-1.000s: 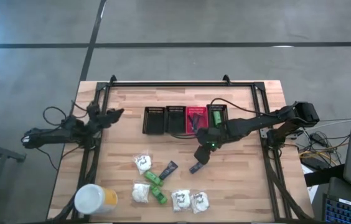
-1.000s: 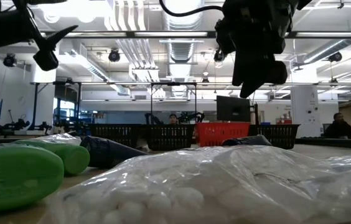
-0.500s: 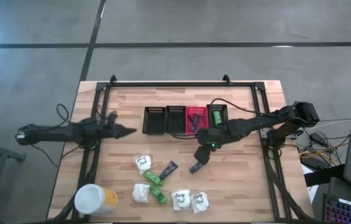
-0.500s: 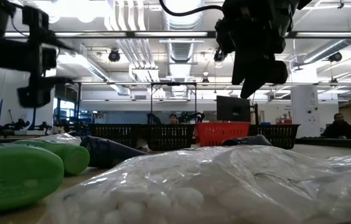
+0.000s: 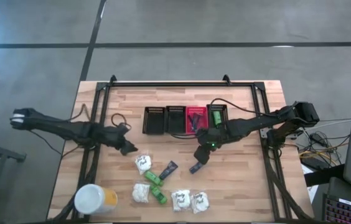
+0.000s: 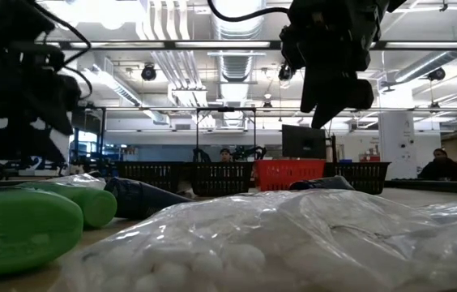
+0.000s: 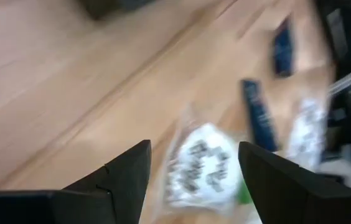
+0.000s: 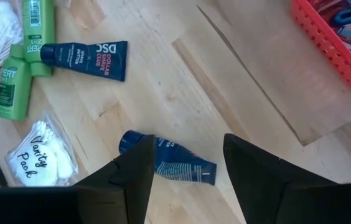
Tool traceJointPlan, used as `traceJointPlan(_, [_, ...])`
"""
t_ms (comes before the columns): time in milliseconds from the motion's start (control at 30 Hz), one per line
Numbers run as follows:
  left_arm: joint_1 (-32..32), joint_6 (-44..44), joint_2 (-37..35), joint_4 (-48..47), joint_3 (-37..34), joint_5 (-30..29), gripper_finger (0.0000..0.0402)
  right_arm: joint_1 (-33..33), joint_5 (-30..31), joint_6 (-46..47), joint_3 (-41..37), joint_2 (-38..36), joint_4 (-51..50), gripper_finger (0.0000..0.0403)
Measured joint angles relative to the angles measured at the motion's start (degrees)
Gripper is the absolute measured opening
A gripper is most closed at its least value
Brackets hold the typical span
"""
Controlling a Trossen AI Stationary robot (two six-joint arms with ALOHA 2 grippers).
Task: Pick & Place Travel size toiletries
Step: Put the cotton pack into the left black bin
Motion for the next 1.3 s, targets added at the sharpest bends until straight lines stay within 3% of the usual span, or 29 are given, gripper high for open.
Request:
traceJointPlan(233, [-0.1, 7.6, 5.6, 4.8, -0.1, 2.1, 0.0248, 0.0, 0.6, -0.3, -0.1, 0.0, 0.0, 0.0171])
traceJointPlan(500, [-0.1, 8.8, 11.7, 7.0, -0.4, 1.7, 0.0248, 0.0, 1.5, -0.5, -0.2, 0.0, 0.0, 0.0191])
traceJointPlan(667, [-0.1, 11.1, 16.8, 14.6, -0.3, 2.8, 0.0248, -0.1, 1.7, -0.5, -0.2, 0.0, 0.0, 0.02])
traceJointPlan(1000, [0.0, 12.9, 25.5, 18.3, -0.2, 5.1, 0.0245, -0.1, 1.9, -0.5, -0.2, 0.0, 0.0, 0.0194])
traceJointPlan(1133, [-0.1, 14.9, 26.3, 22.0, -0.2, 7.7, 0.0218, -0.1, 1.9, -1.1, -0.2, 0.0, 0.0, 0.0183])
traceJointPlan(1300, [-0.1, 15.5, 26.5, 22.8, -0.4, 9.3, 0.0146, -0.1, 2.0, -1.6, -0.2, 0.0, -0.1, 0.0171])
